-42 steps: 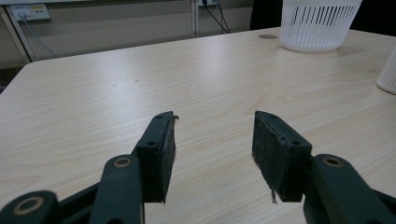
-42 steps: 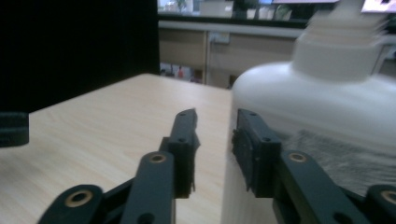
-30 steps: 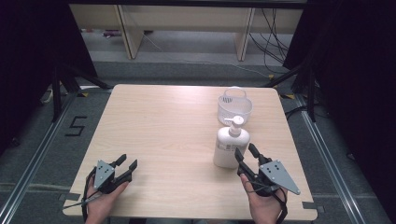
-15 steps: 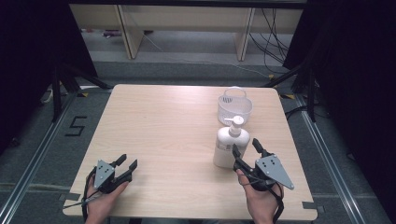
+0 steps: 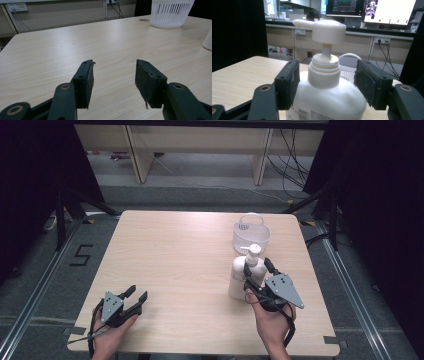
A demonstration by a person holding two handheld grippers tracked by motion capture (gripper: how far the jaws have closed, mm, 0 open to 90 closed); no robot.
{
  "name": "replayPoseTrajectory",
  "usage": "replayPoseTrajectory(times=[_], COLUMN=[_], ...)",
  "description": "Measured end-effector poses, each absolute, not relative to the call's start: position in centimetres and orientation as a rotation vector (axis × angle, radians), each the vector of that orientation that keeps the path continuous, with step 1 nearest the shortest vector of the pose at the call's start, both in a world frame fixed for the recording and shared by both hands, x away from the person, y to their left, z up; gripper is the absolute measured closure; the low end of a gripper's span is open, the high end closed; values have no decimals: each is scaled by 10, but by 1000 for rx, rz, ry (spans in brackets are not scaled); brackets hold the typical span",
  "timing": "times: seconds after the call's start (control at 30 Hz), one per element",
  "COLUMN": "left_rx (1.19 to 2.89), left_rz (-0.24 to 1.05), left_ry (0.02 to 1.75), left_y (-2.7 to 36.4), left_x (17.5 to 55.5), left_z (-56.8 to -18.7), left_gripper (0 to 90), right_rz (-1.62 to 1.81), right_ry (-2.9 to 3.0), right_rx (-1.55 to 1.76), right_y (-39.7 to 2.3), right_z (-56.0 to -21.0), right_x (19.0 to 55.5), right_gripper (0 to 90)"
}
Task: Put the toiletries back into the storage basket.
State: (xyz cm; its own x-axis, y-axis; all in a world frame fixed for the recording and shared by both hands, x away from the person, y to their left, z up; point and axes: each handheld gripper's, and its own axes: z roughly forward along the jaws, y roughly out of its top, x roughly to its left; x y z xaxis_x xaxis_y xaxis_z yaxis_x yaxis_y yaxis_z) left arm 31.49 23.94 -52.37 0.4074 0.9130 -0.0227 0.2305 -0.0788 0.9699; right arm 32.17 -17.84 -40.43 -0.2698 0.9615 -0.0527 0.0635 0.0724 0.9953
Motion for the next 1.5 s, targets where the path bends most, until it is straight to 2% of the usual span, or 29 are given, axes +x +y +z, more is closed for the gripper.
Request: replayPoseTrajectory(times=[0.17, 0.97, 1.5], left_rx=[1561, 1568, 1570], left_rz=[778, 782, 778], left_ry=[1040, 1032, 1041], left_y=[240, 240, 240], left_x=[316, 316, 315], left_z=[-524, -524, -524], left_gripper=[480, 480, 480], right_rz=[1328, 1305, 1320], right_ry=[1488, 1422, 1407], right_rx=[1097, 1185, 1181], right_y=[-171, -160, -160], right_z=[-399, -384, -385], right_x=[326, 340, 341], right_gripper=[449, 586, 600])
